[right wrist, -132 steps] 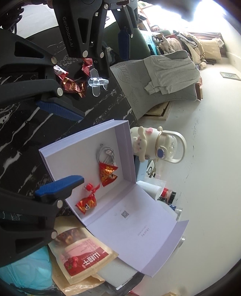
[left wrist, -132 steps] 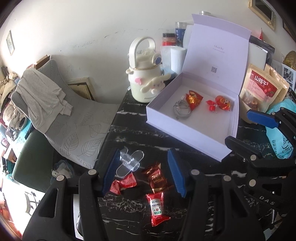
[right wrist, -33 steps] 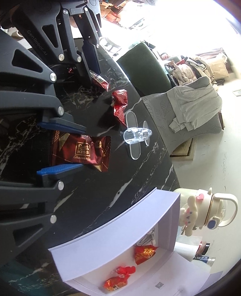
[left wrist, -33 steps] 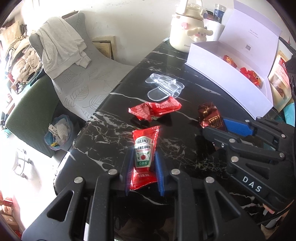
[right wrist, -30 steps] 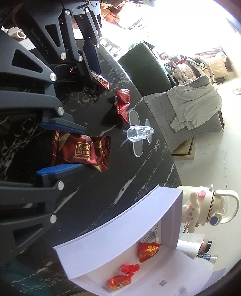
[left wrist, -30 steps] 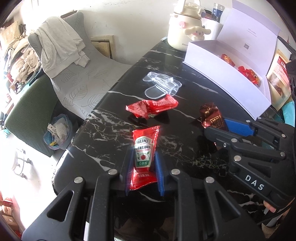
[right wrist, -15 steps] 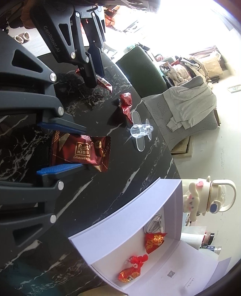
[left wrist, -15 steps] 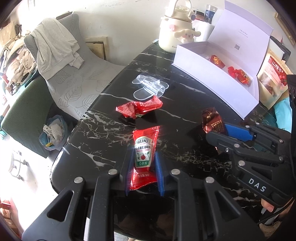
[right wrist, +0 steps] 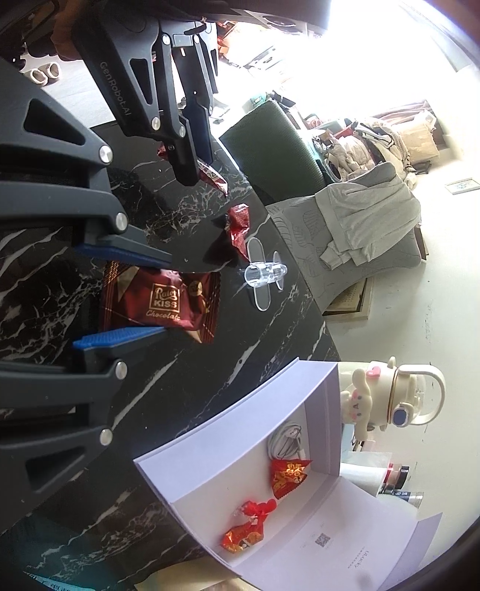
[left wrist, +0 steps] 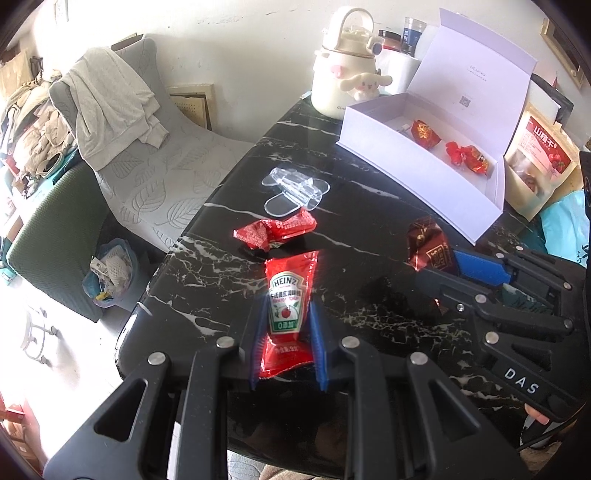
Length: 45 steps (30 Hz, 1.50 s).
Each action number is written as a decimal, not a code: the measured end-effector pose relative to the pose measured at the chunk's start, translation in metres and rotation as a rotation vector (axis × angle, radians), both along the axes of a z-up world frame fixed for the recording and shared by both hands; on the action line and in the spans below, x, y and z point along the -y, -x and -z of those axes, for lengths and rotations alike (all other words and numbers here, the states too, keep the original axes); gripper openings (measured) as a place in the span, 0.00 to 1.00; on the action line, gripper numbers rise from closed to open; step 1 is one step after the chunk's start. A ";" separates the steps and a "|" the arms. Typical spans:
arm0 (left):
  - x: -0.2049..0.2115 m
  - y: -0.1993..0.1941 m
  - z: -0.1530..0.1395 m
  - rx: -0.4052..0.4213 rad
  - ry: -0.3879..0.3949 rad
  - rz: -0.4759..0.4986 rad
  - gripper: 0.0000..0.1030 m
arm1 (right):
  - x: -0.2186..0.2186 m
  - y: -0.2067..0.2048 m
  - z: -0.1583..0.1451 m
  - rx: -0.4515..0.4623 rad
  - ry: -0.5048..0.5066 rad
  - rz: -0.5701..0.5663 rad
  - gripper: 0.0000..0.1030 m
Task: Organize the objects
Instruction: 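Lift and carry the ketchup packet and chocolate over the white box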
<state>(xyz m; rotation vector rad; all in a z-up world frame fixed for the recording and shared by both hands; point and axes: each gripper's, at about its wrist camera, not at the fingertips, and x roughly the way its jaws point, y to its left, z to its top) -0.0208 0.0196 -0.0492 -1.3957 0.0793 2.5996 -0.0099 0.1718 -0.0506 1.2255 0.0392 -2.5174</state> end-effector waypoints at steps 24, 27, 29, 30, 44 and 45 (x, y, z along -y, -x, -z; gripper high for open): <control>-0.062 -0.002 -0.023 -0.025 -0.027 0.182 0.20 | -0.055 -0.034 -0.030 -0.056 -0.041 0.155 0.31; -0.074 -0.001 -0.024 -0.031 -0.024 0.216 0.20 | -0.064 -0.037 -0.031 -0.058 -0.044 0.180 0.31; -0.082 0.000 -0.025 -0.033 -0.024 0.234 0.20 | -0.070 -0.038 -0.031 -0.054 -0.045 0.201 0.31; -0.086 0.002 -0.026 -0.033 -0.025 0.245 0.20 | -0.073 -0.039 -0.031 -0.054 -0.044 0.206 0.31; -0.133 0.027 -0.036 -0.041 -0.024 0.347 0.20 | -0.116 -0.023 -0.033 -0.043 -0.045 0.299 0.31; -0.135 0.031 -0.037 -0.044 -0.023 0.350 0.20 | -0.120 -0.020 -0.033 -0.042 -0.044 0.304 0.31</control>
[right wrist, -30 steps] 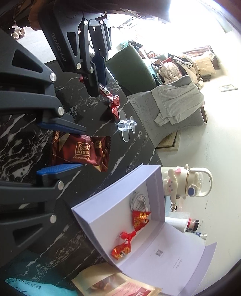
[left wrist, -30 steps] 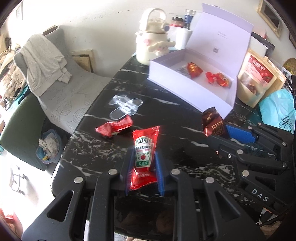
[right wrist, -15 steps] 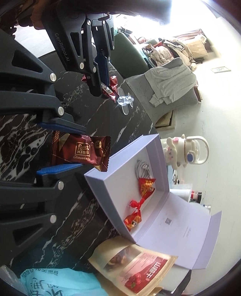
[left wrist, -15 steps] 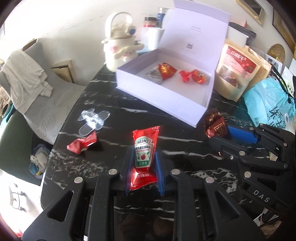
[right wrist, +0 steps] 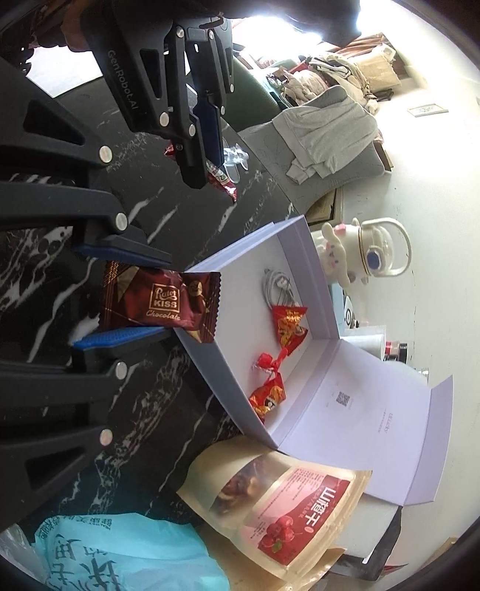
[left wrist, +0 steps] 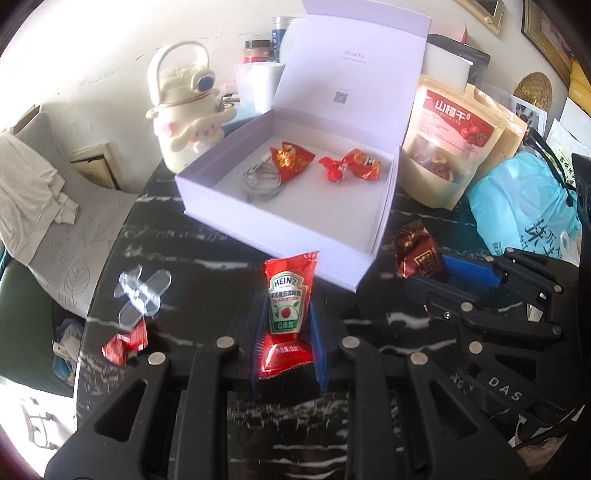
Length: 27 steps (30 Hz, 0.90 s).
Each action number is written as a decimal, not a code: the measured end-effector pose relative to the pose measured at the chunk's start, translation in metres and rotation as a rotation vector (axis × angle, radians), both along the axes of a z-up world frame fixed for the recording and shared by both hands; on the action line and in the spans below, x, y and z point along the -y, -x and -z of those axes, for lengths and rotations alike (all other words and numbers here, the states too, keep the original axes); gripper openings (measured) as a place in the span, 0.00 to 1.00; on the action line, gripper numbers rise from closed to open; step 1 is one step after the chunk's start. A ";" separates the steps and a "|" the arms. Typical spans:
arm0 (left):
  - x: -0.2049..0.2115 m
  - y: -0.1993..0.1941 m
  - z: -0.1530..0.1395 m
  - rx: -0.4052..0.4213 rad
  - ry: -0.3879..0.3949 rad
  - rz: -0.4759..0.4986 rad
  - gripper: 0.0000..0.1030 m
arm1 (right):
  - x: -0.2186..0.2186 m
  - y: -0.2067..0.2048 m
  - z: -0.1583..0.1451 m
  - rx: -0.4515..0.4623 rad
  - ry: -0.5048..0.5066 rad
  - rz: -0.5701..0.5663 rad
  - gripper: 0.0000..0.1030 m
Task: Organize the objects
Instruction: 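Lift and carry the ketchup packet and chocolate over the white box, then lower both items into the box and open both tools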
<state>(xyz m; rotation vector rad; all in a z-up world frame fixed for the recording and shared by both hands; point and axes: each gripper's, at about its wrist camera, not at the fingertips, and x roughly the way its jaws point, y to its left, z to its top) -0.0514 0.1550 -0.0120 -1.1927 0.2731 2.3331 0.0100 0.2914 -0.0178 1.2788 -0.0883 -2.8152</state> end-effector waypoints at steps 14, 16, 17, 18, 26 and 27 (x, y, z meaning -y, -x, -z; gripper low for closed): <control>-0.032 0.059 -0.012 -0.014 -0.012 0.033 0.20 | -0.031 0.050 -0.008 -0.009 -0.008 0.034 0.31; -0.038 0.069 -0.011 -0.013 -0.008 0.040 0.20 | -0.036 0.061 -0.009 -0.005 -0.004 0.036 0.31; -0.041 0.073 -0.011 -0.013 -0.007 0.045 0.20 | -0.039 0.065 -0.009 -0.006 -0.002 0.037 0.31; -0.043 0.078 -0.010 -0.012 -0.008 0.050 0.20 | -0.041 0.070 -0.009 -0.008 0.002 0.038 0.31; -0.051 0.113 -0.002 -0.009 0.006 0.043 0.20 | -0.050 0.107 -0.004 -0.004 -0.009 0.041 0.31; -0.053 0.117 -0.001 -0.011 0.011 0.045 0.20 | -0.050 0.110 -0.004 -0.004 -0.013 0.041 0.31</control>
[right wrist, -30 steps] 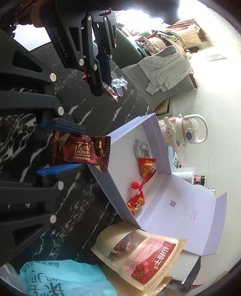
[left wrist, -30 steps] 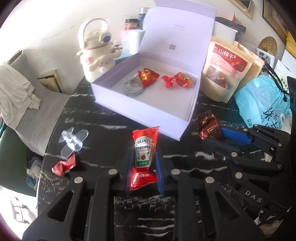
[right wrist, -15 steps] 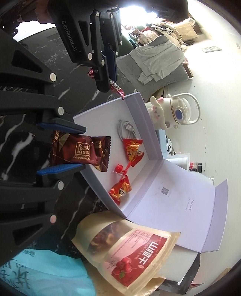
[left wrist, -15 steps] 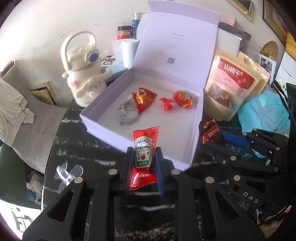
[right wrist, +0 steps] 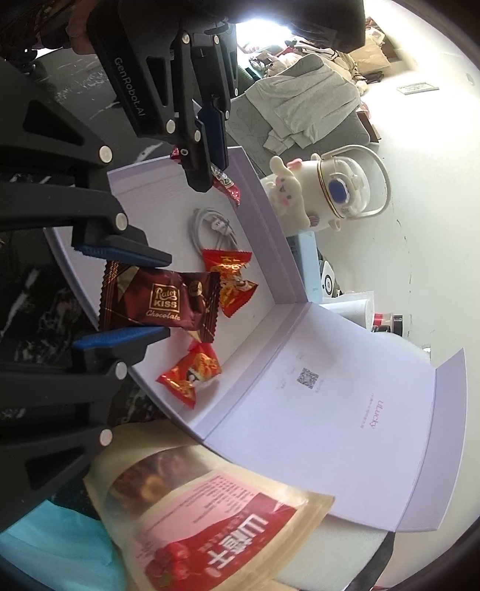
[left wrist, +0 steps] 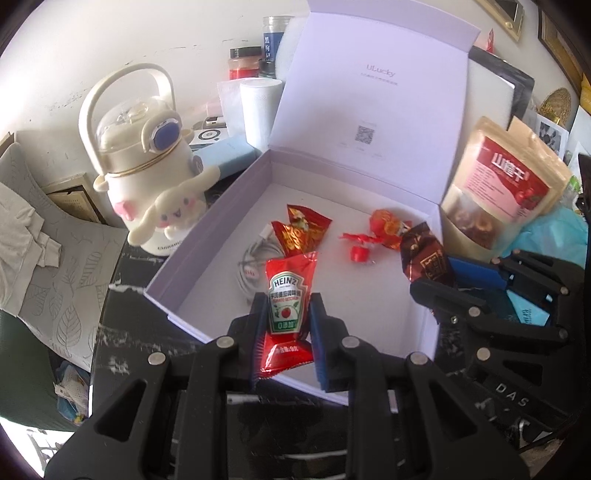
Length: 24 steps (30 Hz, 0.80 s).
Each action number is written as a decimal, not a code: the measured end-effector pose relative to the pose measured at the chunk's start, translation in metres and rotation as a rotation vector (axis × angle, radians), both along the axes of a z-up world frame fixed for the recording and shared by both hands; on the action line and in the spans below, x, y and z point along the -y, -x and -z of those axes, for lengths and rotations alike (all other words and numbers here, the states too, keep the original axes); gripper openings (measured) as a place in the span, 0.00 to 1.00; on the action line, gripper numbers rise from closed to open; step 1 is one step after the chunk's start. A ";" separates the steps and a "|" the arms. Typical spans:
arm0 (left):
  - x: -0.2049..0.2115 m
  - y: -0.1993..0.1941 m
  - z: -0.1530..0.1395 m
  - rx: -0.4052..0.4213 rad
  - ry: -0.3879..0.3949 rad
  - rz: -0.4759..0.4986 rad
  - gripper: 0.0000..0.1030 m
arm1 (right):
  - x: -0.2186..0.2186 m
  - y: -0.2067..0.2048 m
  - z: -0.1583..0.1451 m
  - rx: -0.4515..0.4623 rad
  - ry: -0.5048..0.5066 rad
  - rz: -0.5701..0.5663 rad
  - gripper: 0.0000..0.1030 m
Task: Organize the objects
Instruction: 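Lower both items into the box and open both tools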
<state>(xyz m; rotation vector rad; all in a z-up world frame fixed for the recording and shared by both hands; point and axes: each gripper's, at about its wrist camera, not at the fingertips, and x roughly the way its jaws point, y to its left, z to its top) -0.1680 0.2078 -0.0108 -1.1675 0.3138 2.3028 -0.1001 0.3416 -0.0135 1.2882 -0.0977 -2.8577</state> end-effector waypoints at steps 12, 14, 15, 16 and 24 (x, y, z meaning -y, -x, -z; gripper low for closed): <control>-0.018 0.033 0.007 -0.012 0.023 0.025 0.20 | -0.005 0.038 0.002 -0.002 -0.028 -0.002 0.31; -0.021 0.038 0.008 -0.011 0.023 0.030 0.20 | -0.007 0.043 0.003 -0.001 -0.033 0.000 0.31; -0.023 0.041 0.008 -0.011 0.023 0.032 0.20 | -0.008 0.045 0.004 0.000 -0.034 0.002 0.31; -0.026 0.044 0.008 -0.011 0.024 0.034 0.20 | -0.009 0.049 0.005 0.001 -0.036 0.004 0.31; -0.043 0.066 0.013 -0.010 0.059 0.051 0.20 | -0.018 0.070 0.013 0.021 -0.052 0.017 0.31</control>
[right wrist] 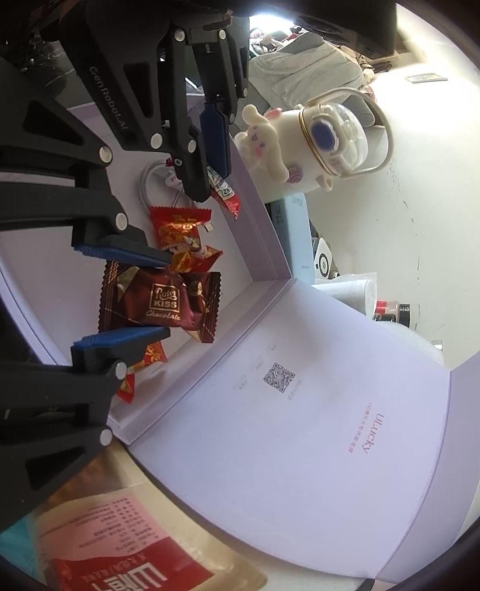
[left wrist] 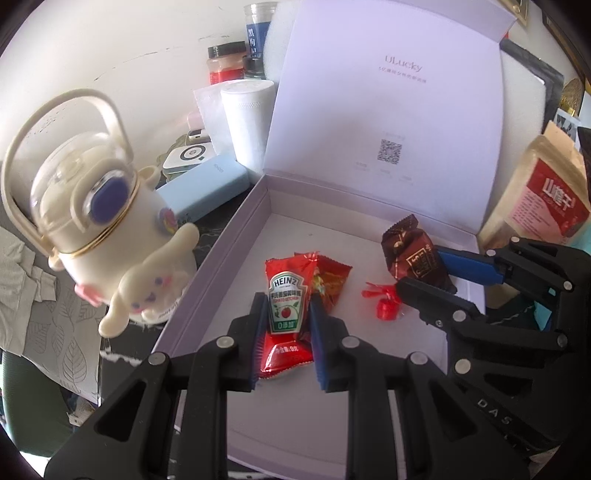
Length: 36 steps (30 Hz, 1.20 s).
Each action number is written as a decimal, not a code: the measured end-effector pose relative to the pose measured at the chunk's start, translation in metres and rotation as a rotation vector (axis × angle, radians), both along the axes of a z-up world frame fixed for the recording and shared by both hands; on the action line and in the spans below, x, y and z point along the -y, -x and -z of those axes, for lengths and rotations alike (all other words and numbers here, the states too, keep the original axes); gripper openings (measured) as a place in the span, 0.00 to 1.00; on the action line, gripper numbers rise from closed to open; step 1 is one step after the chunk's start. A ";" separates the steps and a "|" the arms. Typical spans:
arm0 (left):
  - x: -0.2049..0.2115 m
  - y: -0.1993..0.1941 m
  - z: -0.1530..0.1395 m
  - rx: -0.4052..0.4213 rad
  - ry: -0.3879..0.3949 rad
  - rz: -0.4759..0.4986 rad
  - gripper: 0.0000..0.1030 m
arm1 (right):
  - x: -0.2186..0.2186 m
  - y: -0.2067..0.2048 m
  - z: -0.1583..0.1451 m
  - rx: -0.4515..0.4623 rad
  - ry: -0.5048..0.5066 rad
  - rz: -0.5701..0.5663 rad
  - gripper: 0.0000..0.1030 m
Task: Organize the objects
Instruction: 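Lower both items into the box and open both tools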
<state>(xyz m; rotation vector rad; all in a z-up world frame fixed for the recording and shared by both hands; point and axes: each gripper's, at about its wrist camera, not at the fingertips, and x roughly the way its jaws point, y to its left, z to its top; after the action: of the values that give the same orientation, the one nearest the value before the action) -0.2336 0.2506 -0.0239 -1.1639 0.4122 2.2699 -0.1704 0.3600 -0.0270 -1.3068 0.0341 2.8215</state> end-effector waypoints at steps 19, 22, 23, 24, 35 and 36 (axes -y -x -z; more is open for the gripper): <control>-0.032 0.032 0.021 0.061 0.023 0.031 0.20 | -0.018 0.030 0.017 0.052 -0.049 0.018 0.31; -0.034 0.032 0.021 0.054 0.026 0.030 0.20 | -0.020 0.031 0.018 0.052 -0.042 0.023 0.31; -0.034 0.032 0.020 0.049 0.028 0.029 0.20 | -0.020 0.031 0.018 0.052 -0.048 0.026 0.32; -0.034 0.030 0.018 0.044 0.031 0.026 0.20 | -0.019 0.031 0.018 0.053 -0.055 0.030 0.32; -0.017 0.014 -0.007 0.013 0.020 0.002 0.21 | -0.011 0.021 -0.002 0.016 -0.085 0.027 0.39; -0.015 0.012 -0.010 0.007 0.016 -0.002 0.21 | -0.010 0.019 -0.005 0.012 -0.085 0.025 0.39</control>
<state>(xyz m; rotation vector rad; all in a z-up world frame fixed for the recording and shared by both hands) -0.2458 0.2652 -0.0135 -1.1808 0.4278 2.2669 -0.1898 0.3695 -0.0219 -1.2963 -0.0693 2.7612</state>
